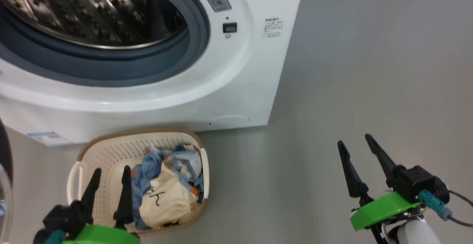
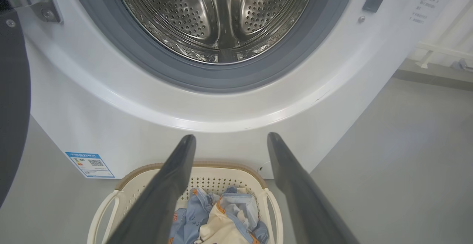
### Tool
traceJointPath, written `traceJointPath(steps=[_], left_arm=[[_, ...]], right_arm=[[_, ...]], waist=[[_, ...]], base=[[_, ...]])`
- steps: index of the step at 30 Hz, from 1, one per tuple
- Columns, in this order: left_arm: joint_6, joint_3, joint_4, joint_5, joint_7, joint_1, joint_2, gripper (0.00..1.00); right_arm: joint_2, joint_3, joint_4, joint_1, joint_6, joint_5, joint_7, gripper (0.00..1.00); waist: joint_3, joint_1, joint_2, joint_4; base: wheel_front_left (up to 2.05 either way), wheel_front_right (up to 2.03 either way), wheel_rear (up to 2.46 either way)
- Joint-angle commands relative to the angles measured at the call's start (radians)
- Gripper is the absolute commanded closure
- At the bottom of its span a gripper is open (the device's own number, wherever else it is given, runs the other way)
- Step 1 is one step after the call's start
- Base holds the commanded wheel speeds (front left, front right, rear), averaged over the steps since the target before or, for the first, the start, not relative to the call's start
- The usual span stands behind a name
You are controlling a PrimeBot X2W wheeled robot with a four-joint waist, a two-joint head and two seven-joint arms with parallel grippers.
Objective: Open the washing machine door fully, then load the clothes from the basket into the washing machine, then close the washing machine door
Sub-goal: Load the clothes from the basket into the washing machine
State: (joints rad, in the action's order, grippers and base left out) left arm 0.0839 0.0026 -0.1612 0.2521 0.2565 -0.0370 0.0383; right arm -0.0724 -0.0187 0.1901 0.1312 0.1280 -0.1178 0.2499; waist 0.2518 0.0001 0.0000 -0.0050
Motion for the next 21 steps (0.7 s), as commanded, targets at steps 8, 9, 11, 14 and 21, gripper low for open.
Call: traceJointPath(steps=[8,9,11,14,21], left_arm=[[0.026,0.04,-0.1,-0.005,0.005,-0.16,0.012,0.0],[0.029,0.043,-0.117,-0.012,0.005,-0.172,0.012,0.0],[0.034,0.052,-0.148,-0.016,0.005,-0.196,0.012,0.0],[0.04,0.061,-0.193,-0.028,0.005,-0.226,0.012,0.0],[0.046,0.061,-0.294,-0.046,0.005,-0.291,0.03,0.0]], right_arm=[[-0.014,-0.033,-0.045,0.093,0.003,-0.025,0.012,0.0],[-0.013,-0.035,-0.047,0.099,0.003,-0.025,0.012,0.0],[-0.012,-0.038,-0.047,0.109,0.003,-0.027,0.012,0.0],[-0.01,-0.041,-0.048,0.123,0.003,-0.03,0.012,0.0],[-0.004,-0.041,-0.055,0.144,0.003,-0.039,0.012,0.0]], waist=[[0.239,-0.0001,0.0,-0.061],[0.252,-0.0001,0.0,-0.065],[0.275,-0.0001,0.0,-0.074],[0.311,-0.0001,0.0,-0.088],[0.39,-0.0001,0.0,-0.113]], base=[[0.0,0.0,0.0],[0.0,0.0,0.0],[0.0,0.0,0.0],[0.0,0.0,0.0],[0.0,0.0,0.0]])
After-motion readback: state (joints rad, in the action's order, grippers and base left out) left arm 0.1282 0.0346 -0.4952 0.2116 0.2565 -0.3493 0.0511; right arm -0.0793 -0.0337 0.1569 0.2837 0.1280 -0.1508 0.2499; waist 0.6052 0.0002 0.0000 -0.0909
